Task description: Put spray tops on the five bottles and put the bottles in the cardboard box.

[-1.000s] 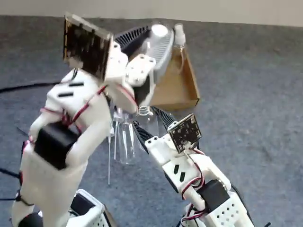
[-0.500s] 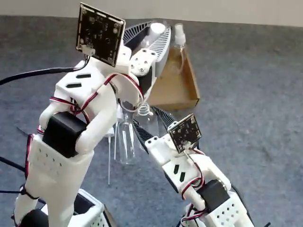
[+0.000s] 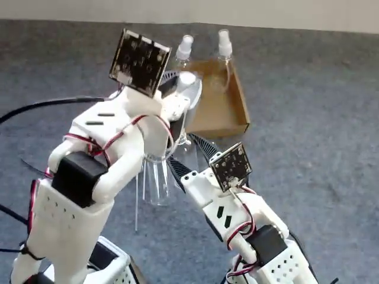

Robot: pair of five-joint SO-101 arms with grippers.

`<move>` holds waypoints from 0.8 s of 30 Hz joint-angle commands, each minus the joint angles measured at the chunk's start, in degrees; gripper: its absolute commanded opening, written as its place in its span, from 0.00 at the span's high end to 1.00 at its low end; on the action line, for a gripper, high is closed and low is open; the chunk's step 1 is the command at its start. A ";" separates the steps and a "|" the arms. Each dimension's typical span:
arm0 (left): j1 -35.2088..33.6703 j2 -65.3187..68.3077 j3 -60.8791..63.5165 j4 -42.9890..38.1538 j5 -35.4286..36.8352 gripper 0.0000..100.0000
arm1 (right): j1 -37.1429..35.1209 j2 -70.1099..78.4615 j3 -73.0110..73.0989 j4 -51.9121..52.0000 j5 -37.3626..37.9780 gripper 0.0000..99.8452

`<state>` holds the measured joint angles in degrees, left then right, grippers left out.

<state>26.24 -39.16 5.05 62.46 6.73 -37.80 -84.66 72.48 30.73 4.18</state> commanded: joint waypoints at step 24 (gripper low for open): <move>-0.48 -4.88 3.03 3.52 -4.22 0.83 | -0.31 -0.84 -0.66 -0.13 -0.62 1.00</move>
<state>26.42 -42.95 11.82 64.66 2.77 -37.80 -84.66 72.48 30.73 4.09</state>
